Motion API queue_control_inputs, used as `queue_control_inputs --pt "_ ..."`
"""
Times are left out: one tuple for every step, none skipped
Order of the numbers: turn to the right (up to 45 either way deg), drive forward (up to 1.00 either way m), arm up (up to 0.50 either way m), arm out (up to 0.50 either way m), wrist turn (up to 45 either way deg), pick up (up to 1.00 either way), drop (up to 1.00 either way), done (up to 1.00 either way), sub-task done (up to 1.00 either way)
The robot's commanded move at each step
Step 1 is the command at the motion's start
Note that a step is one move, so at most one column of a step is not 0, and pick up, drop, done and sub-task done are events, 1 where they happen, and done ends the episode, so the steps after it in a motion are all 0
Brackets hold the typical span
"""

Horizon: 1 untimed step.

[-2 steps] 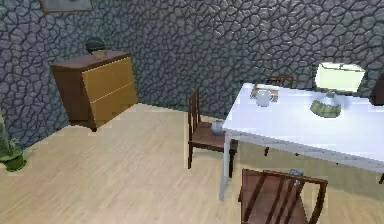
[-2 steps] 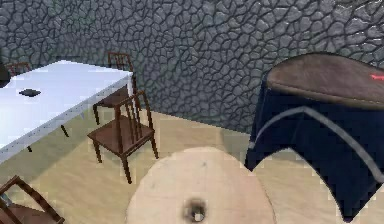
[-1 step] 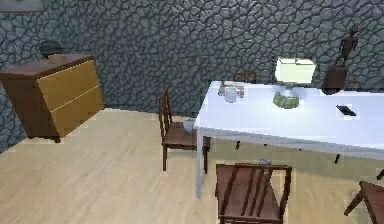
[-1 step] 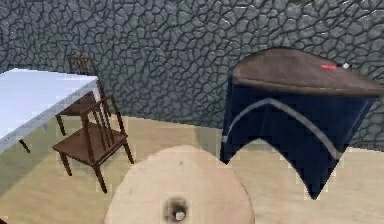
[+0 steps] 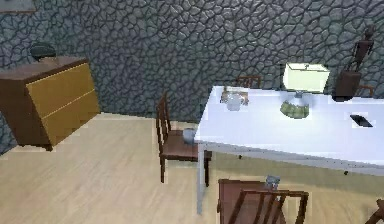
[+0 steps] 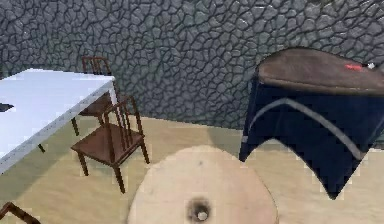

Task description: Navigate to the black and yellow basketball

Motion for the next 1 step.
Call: queue_control_inputs --pt "-30.0 0.00 0.00 0.00 0.0 0.00 0.00 0.00 0.00"
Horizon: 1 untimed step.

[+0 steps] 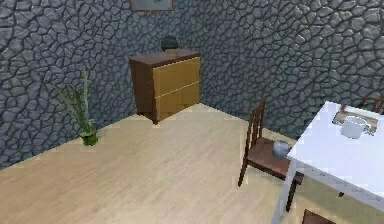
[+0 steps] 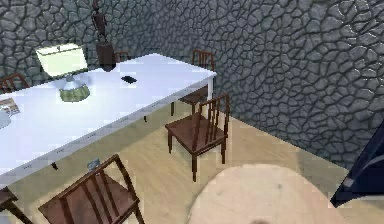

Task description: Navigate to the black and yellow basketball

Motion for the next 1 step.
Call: queue_control_inputs --pt "0.0 0.20 0.00 0.00 0.0 0.00 0.00 0.00 0.00"
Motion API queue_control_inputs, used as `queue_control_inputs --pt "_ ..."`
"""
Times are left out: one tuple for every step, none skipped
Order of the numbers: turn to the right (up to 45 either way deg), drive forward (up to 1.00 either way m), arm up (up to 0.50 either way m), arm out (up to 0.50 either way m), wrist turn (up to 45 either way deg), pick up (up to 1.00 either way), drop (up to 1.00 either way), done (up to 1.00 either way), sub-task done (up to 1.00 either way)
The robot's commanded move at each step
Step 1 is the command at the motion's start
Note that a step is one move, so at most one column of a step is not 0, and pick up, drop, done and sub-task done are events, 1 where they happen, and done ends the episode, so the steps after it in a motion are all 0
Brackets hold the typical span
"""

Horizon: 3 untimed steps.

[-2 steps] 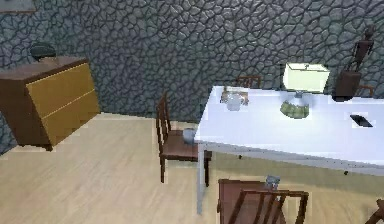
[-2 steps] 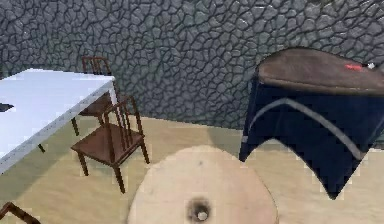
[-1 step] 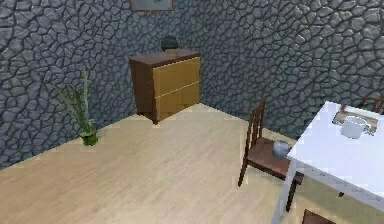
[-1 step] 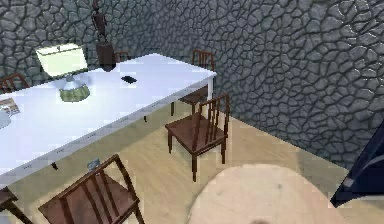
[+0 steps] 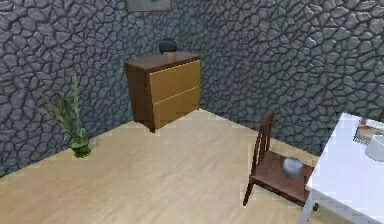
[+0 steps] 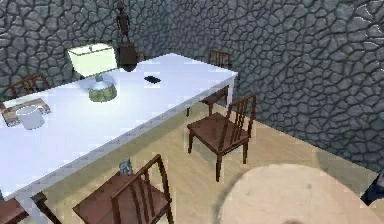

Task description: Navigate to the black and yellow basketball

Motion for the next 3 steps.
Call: queue_control_inputs --pt "-3.0 0.00 0.00 0.00 0.0 0.00 0.00 0.00 0.00" --pt "6.0 0.00 0.00 0.00 0.0 0.00 0.00 0.00 0.00" --pt "0.0 0.15 0.00 0.00 0.0 0.00 0.00 0.00 0.00"
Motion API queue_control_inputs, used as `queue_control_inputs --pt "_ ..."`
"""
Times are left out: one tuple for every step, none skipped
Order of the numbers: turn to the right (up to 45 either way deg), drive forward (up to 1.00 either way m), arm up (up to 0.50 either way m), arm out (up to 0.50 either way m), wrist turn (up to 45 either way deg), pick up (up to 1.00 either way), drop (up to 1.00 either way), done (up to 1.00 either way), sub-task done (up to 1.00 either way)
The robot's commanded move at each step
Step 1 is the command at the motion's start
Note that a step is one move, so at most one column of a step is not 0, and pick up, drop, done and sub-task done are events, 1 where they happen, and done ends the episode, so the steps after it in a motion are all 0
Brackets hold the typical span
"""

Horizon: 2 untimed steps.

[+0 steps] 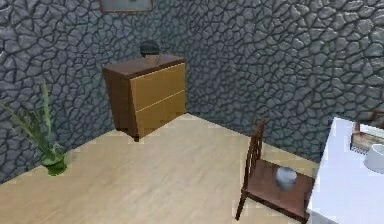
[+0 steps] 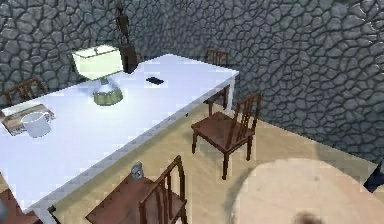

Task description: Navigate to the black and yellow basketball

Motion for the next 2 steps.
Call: queue_control_inputs --pt "-6.0 0.00 0.00 0.00 0.0 0.00 0.00 0.00 0.00" --pt "-3.0 0.00 0.00 0.00 0.0 0.00 0.00 0.00 0.00"
